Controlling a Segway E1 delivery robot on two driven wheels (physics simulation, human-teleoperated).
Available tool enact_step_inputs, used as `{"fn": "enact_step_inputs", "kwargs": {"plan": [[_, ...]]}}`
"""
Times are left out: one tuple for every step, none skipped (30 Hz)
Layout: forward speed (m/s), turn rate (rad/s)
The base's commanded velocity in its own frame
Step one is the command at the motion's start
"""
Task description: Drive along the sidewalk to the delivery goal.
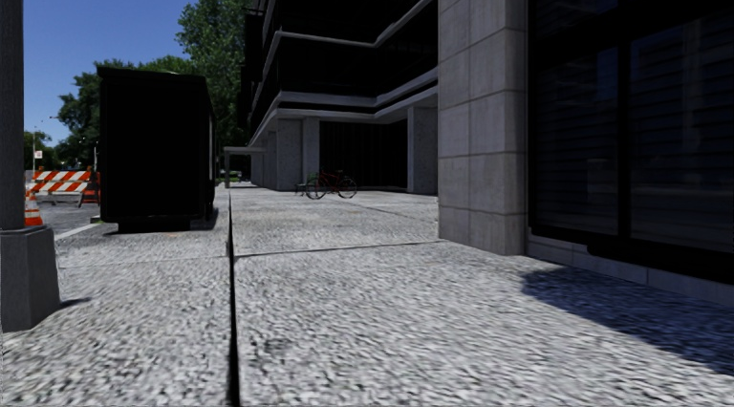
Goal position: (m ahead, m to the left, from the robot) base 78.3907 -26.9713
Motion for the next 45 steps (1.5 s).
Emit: {"fn": "enact_step_inputs", "kwargs": {"plan": [[2.0, 0.22], [2.0, 0.12], [2.0, 0.06], [2.0, 0.01], [2.0, 0.0], [2.0, 0.0], [2.0, 0.0], [2.0, 0.0], [2.0, 0.0], [2.0, 0.0], [2.0, 0.0], [2.0, 0.0], [2.0, 0.0], [2.0, 0.0], [2.0, 0.0], [2.0, 0.0], [2.0, 0.0], [2.0, 0.0], [2.0, 0.0], [2.0, 0.0], [2.0, 0.0], [2.0, 0.0], [2.0, 0.0], [2.0, 0.01], [2.0, 0.17], [2.0, 0.31], [2.0, 0.49], [2.0, 0.57], [2.0, 0.59], [2.0, 0.59], [2.0, 0.43], [2.0, 0.43], [2.0, 0.06], [2.0, 0.0], [2.0, 0.0], [2.0, 0.0], [2.0, 0.0], [2.0, 0.0], [2.0, 0.0], [2.0, 0.05], [2.0, 0.22], [2.0, 0.52], [2.0, 0.52], [2.0, 0.72], [2.0, 0.73]]}}
